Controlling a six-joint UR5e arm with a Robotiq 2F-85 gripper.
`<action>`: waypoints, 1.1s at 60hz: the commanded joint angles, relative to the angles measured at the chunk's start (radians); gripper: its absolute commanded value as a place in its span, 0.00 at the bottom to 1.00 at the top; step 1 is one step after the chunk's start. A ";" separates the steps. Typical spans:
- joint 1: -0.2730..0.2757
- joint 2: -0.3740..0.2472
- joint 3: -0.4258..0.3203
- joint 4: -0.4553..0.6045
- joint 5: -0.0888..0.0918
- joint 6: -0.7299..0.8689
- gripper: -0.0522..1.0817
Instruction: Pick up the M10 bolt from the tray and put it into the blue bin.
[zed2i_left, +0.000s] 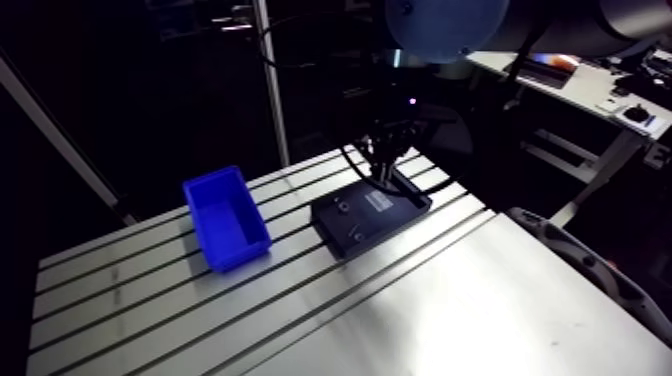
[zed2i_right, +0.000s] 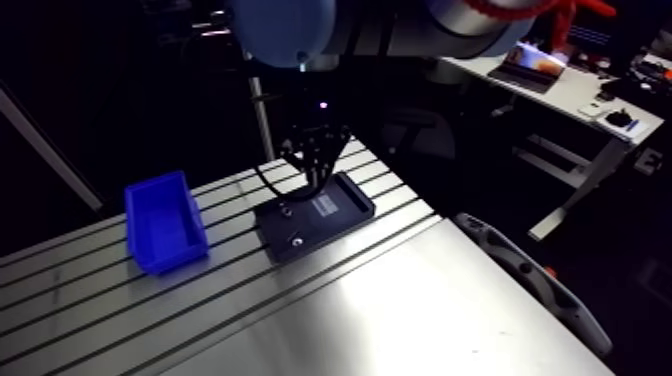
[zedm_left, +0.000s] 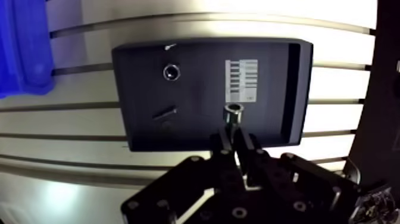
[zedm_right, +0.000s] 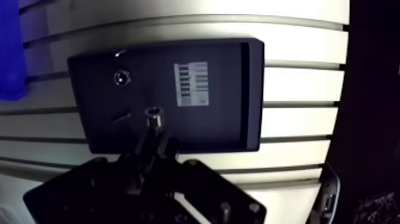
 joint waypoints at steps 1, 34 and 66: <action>0.042 -0.141 -0.056 0.182 0.039 -0.305 0.98; 0.227 -0.200 -0.178 0.185 0.113 -0.862 0.98; 0.377 -0.054 -0.273 0.186 0.083 -1.056 0.99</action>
